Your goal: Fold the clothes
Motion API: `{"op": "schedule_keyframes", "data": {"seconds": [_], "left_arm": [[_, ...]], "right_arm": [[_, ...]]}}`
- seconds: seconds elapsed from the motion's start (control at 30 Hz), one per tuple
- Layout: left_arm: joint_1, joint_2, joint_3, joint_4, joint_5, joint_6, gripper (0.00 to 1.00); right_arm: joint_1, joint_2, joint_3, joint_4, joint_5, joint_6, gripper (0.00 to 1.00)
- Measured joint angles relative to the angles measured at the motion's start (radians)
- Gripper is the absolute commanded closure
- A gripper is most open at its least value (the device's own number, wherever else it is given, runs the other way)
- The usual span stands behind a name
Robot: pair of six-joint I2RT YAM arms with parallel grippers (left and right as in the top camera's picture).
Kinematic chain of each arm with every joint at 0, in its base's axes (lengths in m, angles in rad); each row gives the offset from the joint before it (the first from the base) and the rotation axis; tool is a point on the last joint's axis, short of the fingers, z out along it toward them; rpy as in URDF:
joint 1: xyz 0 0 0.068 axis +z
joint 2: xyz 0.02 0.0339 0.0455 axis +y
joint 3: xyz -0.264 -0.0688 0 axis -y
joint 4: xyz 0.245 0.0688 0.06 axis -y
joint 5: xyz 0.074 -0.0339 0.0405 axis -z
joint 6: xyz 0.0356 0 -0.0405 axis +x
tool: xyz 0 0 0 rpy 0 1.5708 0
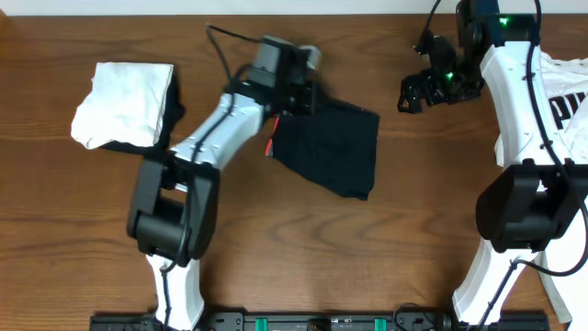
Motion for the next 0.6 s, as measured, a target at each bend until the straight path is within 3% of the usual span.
{"op": "schedule_keyframes", "data": {"seconds": [0.43,0.6], "left_arm": [[0.031,0.123,0.0,0.0,-0.101,-0.014,0.83],[0.032,0.092,0.002,-0.008,-0.084,-0.013,0.44]], "right_arm": [[0.0,0.0,0.0,0.0,0.0,0.0,0.01],[0.0,0.0,0.0,0.0,0.0,0.0,0.01]]}}
